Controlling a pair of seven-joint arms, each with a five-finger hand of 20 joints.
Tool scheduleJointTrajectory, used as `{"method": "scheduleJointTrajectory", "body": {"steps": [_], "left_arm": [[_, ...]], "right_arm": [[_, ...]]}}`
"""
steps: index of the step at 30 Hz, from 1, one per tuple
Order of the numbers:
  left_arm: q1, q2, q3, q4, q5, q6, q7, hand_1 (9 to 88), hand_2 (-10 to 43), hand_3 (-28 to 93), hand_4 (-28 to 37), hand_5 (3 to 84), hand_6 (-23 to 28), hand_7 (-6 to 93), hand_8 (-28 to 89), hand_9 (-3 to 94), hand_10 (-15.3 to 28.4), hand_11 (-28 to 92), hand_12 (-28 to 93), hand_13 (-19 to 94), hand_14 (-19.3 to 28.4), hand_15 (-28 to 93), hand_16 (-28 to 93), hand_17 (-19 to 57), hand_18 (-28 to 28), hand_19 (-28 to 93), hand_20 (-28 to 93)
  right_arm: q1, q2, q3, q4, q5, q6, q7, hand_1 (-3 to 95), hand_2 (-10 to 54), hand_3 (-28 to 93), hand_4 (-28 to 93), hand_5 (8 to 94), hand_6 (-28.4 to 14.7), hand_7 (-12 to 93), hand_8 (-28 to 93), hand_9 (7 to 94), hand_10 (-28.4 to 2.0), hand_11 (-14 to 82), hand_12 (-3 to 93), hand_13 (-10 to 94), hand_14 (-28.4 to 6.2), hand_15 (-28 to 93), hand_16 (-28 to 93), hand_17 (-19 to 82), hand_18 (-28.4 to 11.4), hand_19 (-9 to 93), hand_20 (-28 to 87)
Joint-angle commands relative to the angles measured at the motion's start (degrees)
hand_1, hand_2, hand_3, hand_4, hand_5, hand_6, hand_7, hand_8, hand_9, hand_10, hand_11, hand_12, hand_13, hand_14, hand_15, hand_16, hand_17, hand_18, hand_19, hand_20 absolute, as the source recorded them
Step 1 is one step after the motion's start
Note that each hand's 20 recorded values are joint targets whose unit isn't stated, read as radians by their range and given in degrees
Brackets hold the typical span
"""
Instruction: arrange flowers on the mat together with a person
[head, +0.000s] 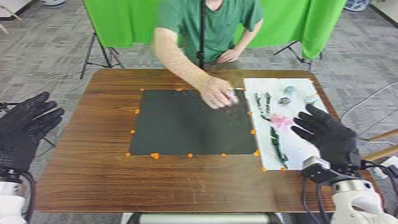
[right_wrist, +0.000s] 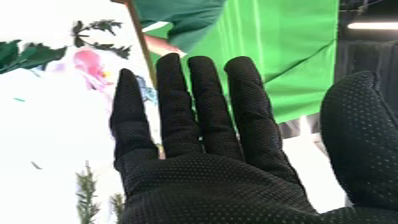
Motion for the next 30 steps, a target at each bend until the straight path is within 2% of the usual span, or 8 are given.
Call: {"method": "scheduleJointTrajectory", "body": {"steps": [1, 6, 10, 15, 20, 24, 30], "left_arm": [[0.41, -0.47, 0.3, 0.14, -0.1, 0.18, -0.45, 30.0, -0.5, 69, -15.2, 37.7, 3.7, 25.2, -10, 33.1, 13.5, 27, 20, 29, 15.1, 38, 2, -4.6, 20.9, 45, 17], [-0.8, -0.57, 1.49, 0.57, 0.25, -0.56, -1.32, 29.9, -0.5, 69, -15.3, 37.7, 3.7, 25.2, -10, 33.2, 13.5, 27, 20, 29, 15.0, 38, 2, -4.6, 20.9, 45, 17], [-0.23, -0.59, 1.23, 0.36, 0.05, -0.15, -0.85, 30.0, -0.4, 69, -15.4, 37.7, 3.7, 25.2, -10, 33.1, 13.5, 27, 20, 29, 15.1, 38, 2, -4.6, 20.9, 45, 17], [-0.86, -0.61, 1.28, 0.54, 0.26, -0.47, -1.37, 29.9, -0.4, 69, -15.3, 37.8, 3.8, 25.2, -10, 33.2, 13.5, 27, 20, 29, 15.1, 38, 2, -4.6, 20.9, 45, 17], [-0.77, -0.56, 1.41, 0.53, 0.17, -0.4, -1.05, 29.9, -0.5, 69, -15.2, 37.7, 3.6, 25.3, -10, 33.2, 13.5, 27, 20, 29, 15.2, 38, 2, -4.6, 20.9, 45, 17], [-0.18, -0.77, 0.88, 0.29, 0.17, -0.42, -1.12, 29.9, -0.4, 69, -15.3, 37.6, 3.7, 25.4, -10, 33.2, 13.6, 27, 20, 29, 15.1, 38, 2, -4.6, 20.9, 45, 17], [-0.72, -0.54, 1.07, 0.57, 0.25, -0.47, -1.24, 30.0, -0.4, 69, -15.3, 37.7, 3.7, 25.2, -10, 33.2, 13.6, 27, 20, 29, 15.1, 38, 2, -4.6, 20.9, 45, 17]], "right_arm": [[0.15, -0.32, 0.16, -0.16, -0.39, 0.41, -0.9, 13.5, 10.0, 88, -24, 45.4, -4.0, 17, -11, 47.0, -15.2, 9.0, 16.4, 38, -13.7, 18, 21, 11, -21.3, 37, 20], [-1.17, -0.5, 0.68, -0.59, -0.37, 0.55, -0.48, 13.5, 10.0, 88, -24, 45.3, -3.9, 17, -11, 47.0, -15.2, 9.0, 16.4, 38, -13.6, 17, 21, 11, -21.3, 37, 20], [-1.11, -0.63, 0.63, -0.55, -0.45, 0.61, -0.35, 13.5, 10.0, 88, -24, 45.3, -3.9, 17, -11, 46.9, -15.1, 8.9, 16.3, 38, -13.7, 17, 21, 11, -21.3, 37, 20], [-1.08, -0.55, 0.72, -0.57, -0.59, 0.8, -0.32, 13.5, 10.0, 88, -24, 45.3, -3.9, 17, -11, 47.0, -15.2, 8.9, 16.4, 38, -13.7, 17, 21, 11, -21.3, 37, 20], [-1.15, -0.4, 0.96, -0.63, -0.47, 0.99, -0.44, 13.5, 10.0, 88, -24, 45.3, -3.9, 17, -11, 46.9, -15.1, 8.9, 16.4, 38, -13.7, 17, 21, 11, -21.3, 37, 20], [-1.18, -0.51, 0.85, -0.62, -0.52, 0.6, -0.11, 13.6, 10.0, 88, -25, 45.3, -3.9, 17, -11, 47.0, -15.2, 9.0, 16.4, 38, -13.7, 17, 21, 11, -21.3, 37, 20], [-0.91, -0.31, 0.49, -0.53, -0.48, 1.04, -0.28, 13.5, 10.1, 88, -24, 45.4, -3.9, 17, -11, 47.0, -15.3, 8.9, 16.4, 38, -13.7, 17, 21, 11, -21.3, 37, 20]]}}
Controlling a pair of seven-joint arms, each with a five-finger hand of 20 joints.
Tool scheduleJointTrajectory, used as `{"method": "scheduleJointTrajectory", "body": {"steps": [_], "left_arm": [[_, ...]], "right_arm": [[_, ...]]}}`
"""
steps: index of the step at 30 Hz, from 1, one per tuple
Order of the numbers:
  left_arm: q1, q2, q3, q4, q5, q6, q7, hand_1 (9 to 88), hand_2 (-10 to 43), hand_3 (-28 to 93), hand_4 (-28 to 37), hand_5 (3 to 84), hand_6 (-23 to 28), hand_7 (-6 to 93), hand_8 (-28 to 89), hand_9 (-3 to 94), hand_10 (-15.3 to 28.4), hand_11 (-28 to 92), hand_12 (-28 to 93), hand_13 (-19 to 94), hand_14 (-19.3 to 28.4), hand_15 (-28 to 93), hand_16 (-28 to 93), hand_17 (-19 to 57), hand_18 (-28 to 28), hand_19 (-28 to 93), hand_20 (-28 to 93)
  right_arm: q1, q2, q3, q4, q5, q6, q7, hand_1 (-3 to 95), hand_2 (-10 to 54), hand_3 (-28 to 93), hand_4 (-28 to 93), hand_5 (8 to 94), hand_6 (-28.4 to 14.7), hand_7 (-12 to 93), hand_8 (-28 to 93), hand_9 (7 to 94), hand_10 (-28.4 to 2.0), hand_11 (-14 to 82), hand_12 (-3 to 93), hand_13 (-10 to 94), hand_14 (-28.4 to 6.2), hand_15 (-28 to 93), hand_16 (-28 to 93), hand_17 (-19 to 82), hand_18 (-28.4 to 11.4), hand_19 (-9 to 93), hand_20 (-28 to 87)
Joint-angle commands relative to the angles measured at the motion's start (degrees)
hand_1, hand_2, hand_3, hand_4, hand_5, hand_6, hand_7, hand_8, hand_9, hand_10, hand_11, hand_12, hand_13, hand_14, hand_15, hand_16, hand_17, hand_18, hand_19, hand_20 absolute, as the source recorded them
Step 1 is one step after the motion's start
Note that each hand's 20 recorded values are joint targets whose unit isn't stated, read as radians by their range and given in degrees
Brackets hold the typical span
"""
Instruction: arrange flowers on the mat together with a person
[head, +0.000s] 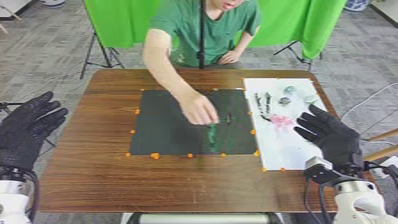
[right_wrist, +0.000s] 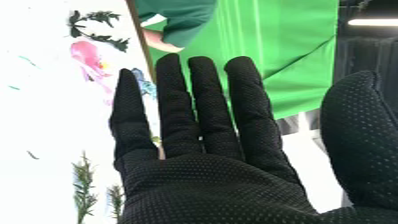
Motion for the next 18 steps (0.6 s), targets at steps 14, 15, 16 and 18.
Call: {"method": "scheduleJointTrajectory", "body": {"steps": [14, 15, 16, 18], "left_arm": [[0.49, -0.38, -0.7, 0.39, 0.15, -0.46, -0.49, 29.9, -0.5, 69, -15.3, 37.7, 3.7, 25.1, -10, 33.2, 13.5, 27, 20, 29, 15.2, 38, 2, -4.6, 20.9, 45, 17], [0.54, -0.4, -0.71, 0.36, 0.12, -0.41, -0.41, 29.9, -0.5, 69, -15.3, 37.7, 3.7, 25.2, -9, 33.2, 13.5, 27, 20, 29, 15.2, 38, 2, -4.6, 20.9, 45, 17], [0.62, -0.46, -0.79, 0.32, 0.09, -0.46, -0.47, 29.9, -0.5, 69, -15.3, 37.7, 3.7, 25.2, -9, 33.2, 13.5, 27, 20, 29, 15.2, 38, 2, -4.6, 20.9, 45, 17], [0.67, -0.46, -0.79, 0.29, 0.12, -0.41, -0.37, 29.9, -0.5, 69, -15.3, 37.8, 3.8, 25.1, -10, 33.2, 13.5, 27, 20, 29, 15.1, 38, 2, -4.6, 20.9, 45, 17]], "right_arm": [[-0.81, 0.01, 0.02, -0.56, -0.4, 0.59, 0.02, 13.5, 10.1, 88, -25, 45.3, -3.8, 17, -11, 47.0, -15.2, 9.0, 16.3, 38, -13.7, 17, 21, 11, -21.3, 37, 20], [-0.78, -0.02, 0.08, -0.55, -0.46, 0.45, 0.11, 13.5, 10.1, 88, -25, 45.3, -3.8, 17, -11, 47.0, -15.1, 9.0, 16.4, 38, -13.7, 17, 21, 11, -21.3, 37, 20], [-0.76, 0.05, 0.01, -0.57, -0.41, 0.6, 0.18, 13.5, 10.1, 88, -24, 45.3, -3.9, 17, -11, 47.0, -15.2, 9.0, 16.3, 38, -13.7, 17, 21, 11, -21.3, 37, 20], [-0.53, 0.07, -0.1, -0.47, -0.45, 0.54, 0.04, 13.5, 10.1, 88, -24, 45.3, -3.9, 17, -11, 47.0, -15.2, 9.0, 16.3, 38, -13.7, 18, 21, 11, -21.3, 37, 20]]}}
